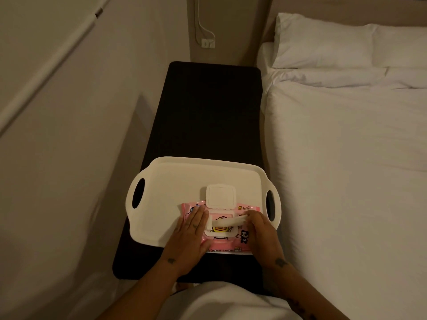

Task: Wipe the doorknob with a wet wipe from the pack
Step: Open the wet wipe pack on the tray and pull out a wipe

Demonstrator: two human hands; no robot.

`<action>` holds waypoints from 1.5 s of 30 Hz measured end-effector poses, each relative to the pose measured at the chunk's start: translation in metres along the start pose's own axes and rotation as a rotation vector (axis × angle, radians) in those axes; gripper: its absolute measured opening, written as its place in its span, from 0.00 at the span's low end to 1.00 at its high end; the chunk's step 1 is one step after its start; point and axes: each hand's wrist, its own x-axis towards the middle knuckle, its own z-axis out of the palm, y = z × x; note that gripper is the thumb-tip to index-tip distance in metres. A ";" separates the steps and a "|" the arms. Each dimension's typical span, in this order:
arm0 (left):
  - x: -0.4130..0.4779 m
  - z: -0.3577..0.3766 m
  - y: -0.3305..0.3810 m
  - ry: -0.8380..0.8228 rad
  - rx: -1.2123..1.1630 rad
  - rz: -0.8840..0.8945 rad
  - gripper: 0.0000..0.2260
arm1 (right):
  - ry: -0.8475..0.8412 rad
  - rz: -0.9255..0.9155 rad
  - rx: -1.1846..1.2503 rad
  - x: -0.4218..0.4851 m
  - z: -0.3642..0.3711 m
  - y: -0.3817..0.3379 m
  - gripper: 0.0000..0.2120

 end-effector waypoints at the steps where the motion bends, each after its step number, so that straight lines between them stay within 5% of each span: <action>1: 0.000 -0.001 0.001 -0.005 -0.002 -0.001 0.32 | 0.009 -0.002 0.013 -0.001 -0.002 0.001 0.04; 14: -0.009 -0.015 0.017 0.166 -0.357 -0.020 0.36 | 0.294 -0.068 0.105 0.010 -0.018 -0.008 0.05; 23: -0.004 -0.006 0.024 -0.063 0.031 0.123 0.24 | 0.334 -0.038 0.199 0.014 -0.018 -0.012 0.05; 28: -0.003 -0.014 0.019 -0.070 0.004 0.131 0.23 | 0.302 -0.031 0.237 0.015 -0.017 -0.012 0.05; 33: 0.001 -0.031 0.014 0.119 -0.218 0.023 0.23 | 0.264 -0.046 0.253 0.019 -0.010 -0.013 0.06; 39: 0.011 -0.043 0.018 0.244 -0.782 -0.140 0.25 | 0.182 -0.061 0.267 0.026 0.003 -0.020 0.10; 45: 0.015 -0.047 0.014 0.266 -1.058 -0.208 0.15 | 0.132 -0.018 0.302 0.029 0.012 -0.025 0.10</action>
